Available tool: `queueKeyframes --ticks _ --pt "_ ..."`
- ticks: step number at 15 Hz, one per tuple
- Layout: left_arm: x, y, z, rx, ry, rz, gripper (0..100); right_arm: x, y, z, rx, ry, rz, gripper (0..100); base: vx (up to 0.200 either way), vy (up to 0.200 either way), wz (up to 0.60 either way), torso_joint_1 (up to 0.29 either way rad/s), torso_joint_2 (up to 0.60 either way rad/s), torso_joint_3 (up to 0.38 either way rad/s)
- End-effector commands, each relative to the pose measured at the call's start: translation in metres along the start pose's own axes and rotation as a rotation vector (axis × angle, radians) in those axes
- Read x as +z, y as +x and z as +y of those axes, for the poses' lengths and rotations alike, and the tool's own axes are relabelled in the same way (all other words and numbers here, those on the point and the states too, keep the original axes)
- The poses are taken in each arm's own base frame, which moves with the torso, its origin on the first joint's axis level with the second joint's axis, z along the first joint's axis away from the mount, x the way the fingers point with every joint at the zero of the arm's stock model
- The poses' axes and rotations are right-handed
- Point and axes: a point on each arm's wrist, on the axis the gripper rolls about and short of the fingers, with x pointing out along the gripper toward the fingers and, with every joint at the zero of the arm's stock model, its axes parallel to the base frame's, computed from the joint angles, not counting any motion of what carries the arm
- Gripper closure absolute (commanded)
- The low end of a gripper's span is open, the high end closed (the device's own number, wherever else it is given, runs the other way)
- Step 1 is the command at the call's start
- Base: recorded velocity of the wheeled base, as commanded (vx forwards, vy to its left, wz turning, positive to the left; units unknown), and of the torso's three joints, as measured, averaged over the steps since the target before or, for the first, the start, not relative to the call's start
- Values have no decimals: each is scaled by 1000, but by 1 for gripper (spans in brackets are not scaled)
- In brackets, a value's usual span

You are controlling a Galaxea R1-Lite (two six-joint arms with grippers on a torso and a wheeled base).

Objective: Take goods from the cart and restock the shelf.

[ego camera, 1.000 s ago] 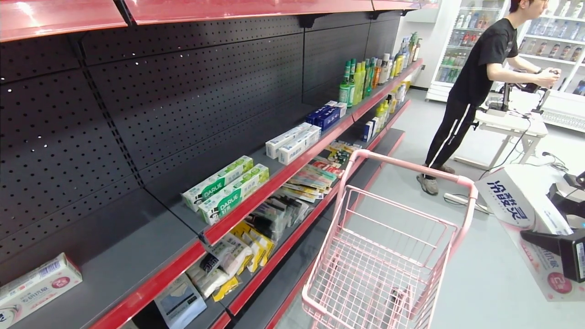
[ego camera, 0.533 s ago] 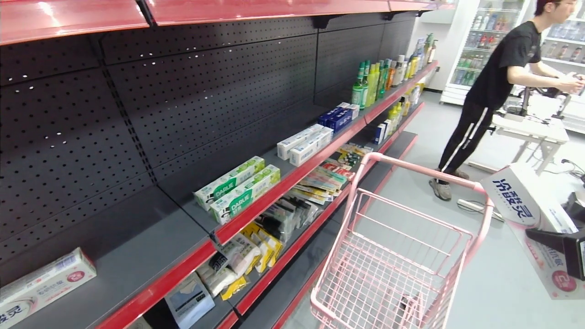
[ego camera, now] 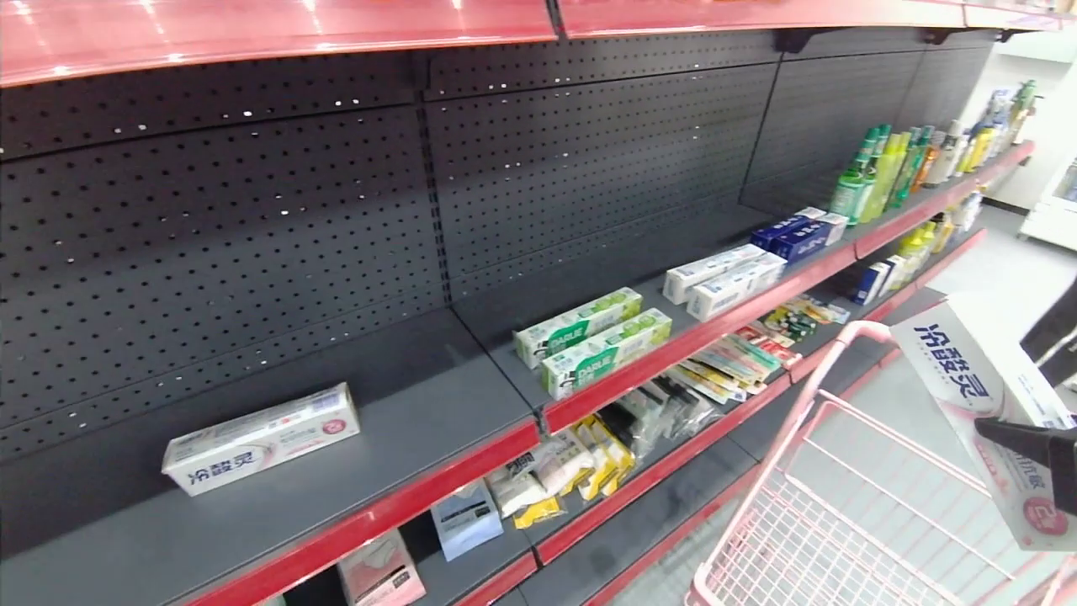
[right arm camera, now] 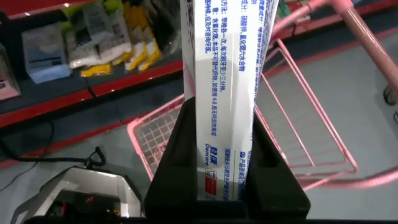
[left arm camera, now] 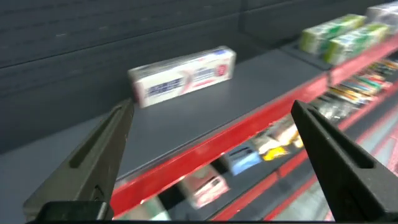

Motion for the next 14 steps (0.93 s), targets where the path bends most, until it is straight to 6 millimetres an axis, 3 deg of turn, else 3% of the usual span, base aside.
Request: queueKeyframes --ticks 1,12,14 --pt "0 0 0 0 -1 2 0 1 -3 1 -2 -5 -14 100 0 0 600 2 -2 7" --pt "0 0 0 0 1 2 0 -2 -15 3 -16 -18 -49 100 0 0 600 3 4 2" --pt "0 0 0 0 1 2 0 -4 -20 4 -22 -36 -67 100 0 0 0 0 0 0"
